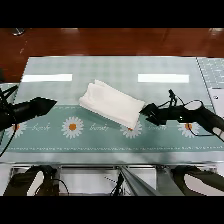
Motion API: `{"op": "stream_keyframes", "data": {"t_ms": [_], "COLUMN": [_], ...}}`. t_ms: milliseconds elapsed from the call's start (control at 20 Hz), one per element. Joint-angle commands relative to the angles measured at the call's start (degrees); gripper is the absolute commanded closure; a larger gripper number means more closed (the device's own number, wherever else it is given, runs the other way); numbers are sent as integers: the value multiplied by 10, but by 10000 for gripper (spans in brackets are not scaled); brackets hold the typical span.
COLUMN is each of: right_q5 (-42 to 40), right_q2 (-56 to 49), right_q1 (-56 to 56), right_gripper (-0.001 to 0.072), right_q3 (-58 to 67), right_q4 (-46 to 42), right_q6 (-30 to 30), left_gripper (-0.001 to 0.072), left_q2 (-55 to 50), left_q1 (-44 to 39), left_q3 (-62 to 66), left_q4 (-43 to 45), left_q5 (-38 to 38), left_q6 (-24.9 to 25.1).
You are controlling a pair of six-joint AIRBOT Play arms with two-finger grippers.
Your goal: Fold the shirts.
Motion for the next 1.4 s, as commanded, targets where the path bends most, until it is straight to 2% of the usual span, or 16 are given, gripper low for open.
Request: {"op": "stream_keyframes", "data": {"t_ms": [0,50,100,200,250,350,700,1000,1350], "right_q5": [21,21,24,38,50,94,257,366,467], "right_q2": [-96,-110,-121,-135,-139,-137,-135,-119,-46], "right_q1": [38,50,62,81,87,91,92,-5,-226], "right_gripper": [94,116,246,649,672,672,673,673,673], "right_q3": [58,78,100,145,169,240,587,763,775], "right_q4": [56,56,56,40,29,-21,-231,-253,-252], "right_q6": [-57,-57,-57,-73,-80,-70,65,131,176], "left_gripper": [688,688,687,688,688,688,688,688,688], "left_q2": [0,0,0,0,0,0,0,0,0], "left_q1": [-12,-14,-14,-14,-14,-14,-14,-14,-14], "left_q3": [0,0,0,0,0,0,0,0,0], "left_q4": [0,0,0,0,0,0,0,0,0], "left_q5": [0,0,0,0,0,0,0,0,0], "left_q6": [0,-2,-2,-2,-2,-2,0,0,0]}}
